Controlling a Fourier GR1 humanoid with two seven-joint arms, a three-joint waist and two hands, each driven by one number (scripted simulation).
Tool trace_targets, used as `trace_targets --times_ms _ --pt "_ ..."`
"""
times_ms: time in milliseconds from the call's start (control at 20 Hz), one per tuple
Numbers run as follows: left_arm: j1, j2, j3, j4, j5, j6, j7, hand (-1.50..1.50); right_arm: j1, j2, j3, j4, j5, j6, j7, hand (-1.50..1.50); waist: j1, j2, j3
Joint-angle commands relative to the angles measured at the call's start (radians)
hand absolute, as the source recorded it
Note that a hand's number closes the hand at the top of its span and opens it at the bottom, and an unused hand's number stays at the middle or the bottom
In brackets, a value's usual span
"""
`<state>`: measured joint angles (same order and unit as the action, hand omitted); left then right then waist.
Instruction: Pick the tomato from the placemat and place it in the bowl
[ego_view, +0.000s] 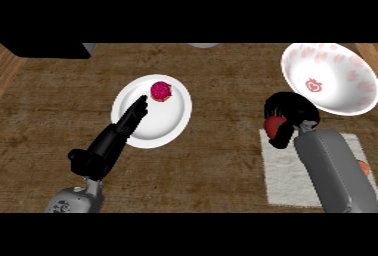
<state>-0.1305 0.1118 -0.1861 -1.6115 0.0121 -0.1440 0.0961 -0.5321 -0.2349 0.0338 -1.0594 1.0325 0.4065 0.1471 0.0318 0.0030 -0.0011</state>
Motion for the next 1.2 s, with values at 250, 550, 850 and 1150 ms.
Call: trace_targets --times_ms 250,550,850,1150 --pt "-0.013 -0.047 -0.014 0.065 -0.025 0.024 -0.050 0.00 -0.281 0.188 -0.027 0.176 0.187 -0.216 0.490 1.50 -0.003 0.007 0.000" --pt "0.040 -0.006 0.001 0.049 -0.023 -0.002 -0.059 0.00 -0.389 0.184 -0.045 0.081 0.238 -0.390 0.568 1.50 -0.017 -0.003 0.001" --pt "0.035 0.009 0.027 0.024 -0.017 -0.006 -0.065 0.00 -0.443 0.173 -0.122 0.029 0.209 -0.581 0.559 1.50 -0.016 -0.002 0.002" --pt "0.004 -0.023 0.019 0.006 -0.014 0.003 0.006 0.00 -0.479 0.053 -0.216 0.103 0.161 -0.577 0.533 1.50 -0.021 -0.001 0.001"
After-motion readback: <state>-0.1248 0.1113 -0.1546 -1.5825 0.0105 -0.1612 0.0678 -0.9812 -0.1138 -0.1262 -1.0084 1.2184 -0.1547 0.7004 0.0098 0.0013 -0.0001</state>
